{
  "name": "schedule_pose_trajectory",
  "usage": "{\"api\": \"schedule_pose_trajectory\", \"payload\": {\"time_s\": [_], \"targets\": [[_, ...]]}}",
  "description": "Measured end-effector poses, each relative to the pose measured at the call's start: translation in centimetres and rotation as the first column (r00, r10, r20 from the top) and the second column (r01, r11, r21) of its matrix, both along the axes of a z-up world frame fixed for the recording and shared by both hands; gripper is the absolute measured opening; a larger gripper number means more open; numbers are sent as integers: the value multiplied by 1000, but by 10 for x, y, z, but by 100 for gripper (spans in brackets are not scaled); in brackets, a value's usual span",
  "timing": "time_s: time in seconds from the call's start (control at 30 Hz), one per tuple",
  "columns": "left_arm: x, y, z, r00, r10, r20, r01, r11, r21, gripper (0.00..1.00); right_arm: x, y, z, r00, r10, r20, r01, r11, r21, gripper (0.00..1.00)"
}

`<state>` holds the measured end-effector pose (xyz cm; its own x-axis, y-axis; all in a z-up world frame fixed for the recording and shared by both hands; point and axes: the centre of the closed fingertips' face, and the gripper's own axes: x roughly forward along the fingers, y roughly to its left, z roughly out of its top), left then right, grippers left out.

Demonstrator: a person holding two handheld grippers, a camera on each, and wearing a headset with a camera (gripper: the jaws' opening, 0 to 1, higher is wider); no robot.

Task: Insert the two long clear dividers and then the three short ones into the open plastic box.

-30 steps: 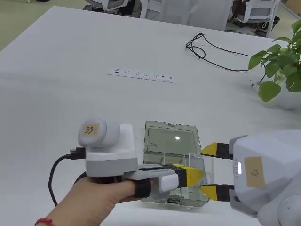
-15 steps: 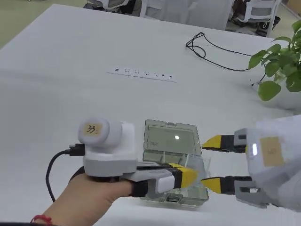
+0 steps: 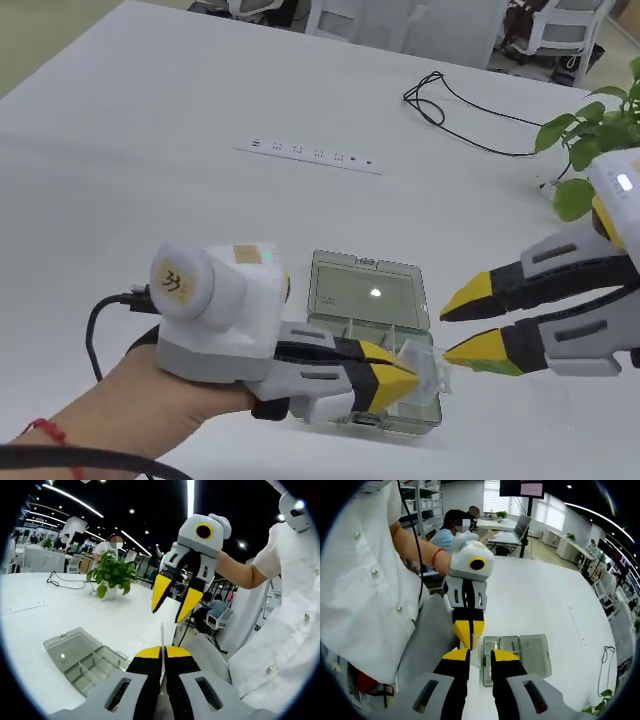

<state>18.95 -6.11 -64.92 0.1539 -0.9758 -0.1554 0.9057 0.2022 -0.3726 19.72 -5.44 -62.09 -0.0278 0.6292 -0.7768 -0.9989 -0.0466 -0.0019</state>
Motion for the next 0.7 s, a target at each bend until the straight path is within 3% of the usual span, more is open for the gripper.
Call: {"api": "schedule_pose_trajectory", "payload": {"time_s": [0.07,0.17,0.27,0.7], "targets": [[-1,0,2,1000,-8,10,8,1000,-7,0,-2,2,-1,1000,14,-13,-14,1000,-3,17],[-5,0,5,996,-34,79,36,999,-12,0,-6,4,-2,998,34,-54,-34,999,0,16],[-9,-1,6,995,-55,89,56,998,-9,0,-14,5,-3,992,55,-117,-55,998,5,12],[-15,0,13,986,-88,143,92,995,-27,0,-28,9,-8,975,105,-197,-103,994,18,6]]}}
